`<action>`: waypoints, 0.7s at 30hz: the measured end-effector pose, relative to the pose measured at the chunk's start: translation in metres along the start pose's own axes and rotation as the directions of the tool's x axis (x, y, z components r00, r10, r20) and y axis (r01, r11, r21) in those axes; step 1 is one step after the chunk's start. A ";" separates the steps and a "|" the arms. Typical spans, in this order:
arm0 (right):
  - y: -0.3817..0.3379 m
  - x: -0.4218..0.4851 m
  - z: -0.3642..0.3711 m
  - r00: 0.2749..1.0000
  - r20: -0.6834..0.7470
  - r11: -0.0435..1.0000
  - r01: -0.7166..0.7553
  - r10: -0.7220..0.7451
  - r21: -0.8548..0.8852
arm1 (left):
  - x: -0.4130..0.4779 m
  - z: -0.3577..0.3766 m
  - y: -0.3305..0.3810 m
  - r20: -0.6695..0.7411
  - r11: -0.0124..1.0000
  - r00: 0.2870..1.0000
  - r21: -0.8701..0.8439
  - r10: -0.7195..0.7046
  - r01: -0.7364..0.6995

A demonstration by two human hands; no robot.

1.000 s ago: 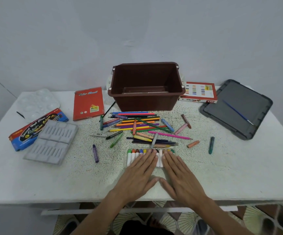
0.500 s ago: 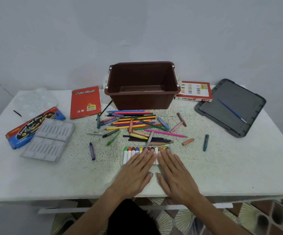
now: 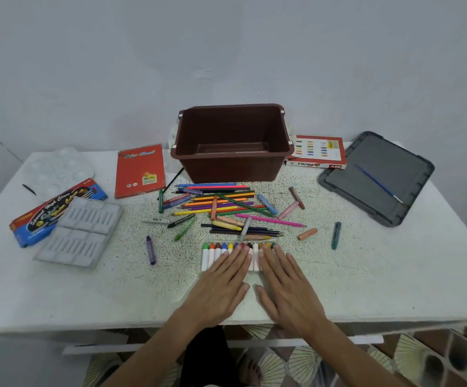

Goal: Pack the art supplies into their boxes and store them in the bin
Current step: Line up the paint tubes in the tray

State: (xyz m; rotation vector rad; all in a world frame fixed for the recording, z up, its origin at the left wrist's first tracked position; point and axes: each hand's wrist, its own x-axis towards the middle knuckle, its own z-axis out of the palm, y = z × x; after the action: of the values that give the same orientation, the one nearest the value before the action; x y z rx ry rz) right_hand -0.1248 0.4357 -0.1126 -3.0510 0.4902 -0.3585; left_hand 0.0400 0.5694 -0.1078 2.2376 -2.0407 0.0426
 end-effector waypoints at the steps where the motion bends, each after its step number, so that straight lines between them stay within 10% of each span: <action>1: 0.000 0.000 0.000 1.000 0.004 1.000 -0.011 0.011 -0.003 | 0.000 0.000 0.001 -0.006 1.000 1.000 -0.001 -0.007 0.007; 21: -0.001 0.005 -0.008 0.993 0.091 0.997 -0.071 0.071 -0.004 | -0.008 0.002 0.000 -0.028 0.962 0.962 -0.020 -0.271 0.271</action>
State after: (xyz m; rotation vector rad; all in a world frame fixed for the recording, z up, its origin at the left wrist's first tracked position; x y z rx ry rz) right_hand -0.1217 0.4349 -0.1036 -3.0240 0.5914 -0.2153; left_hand 0.0395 0.5775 -0.1106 2.4673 -1.6950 0.0359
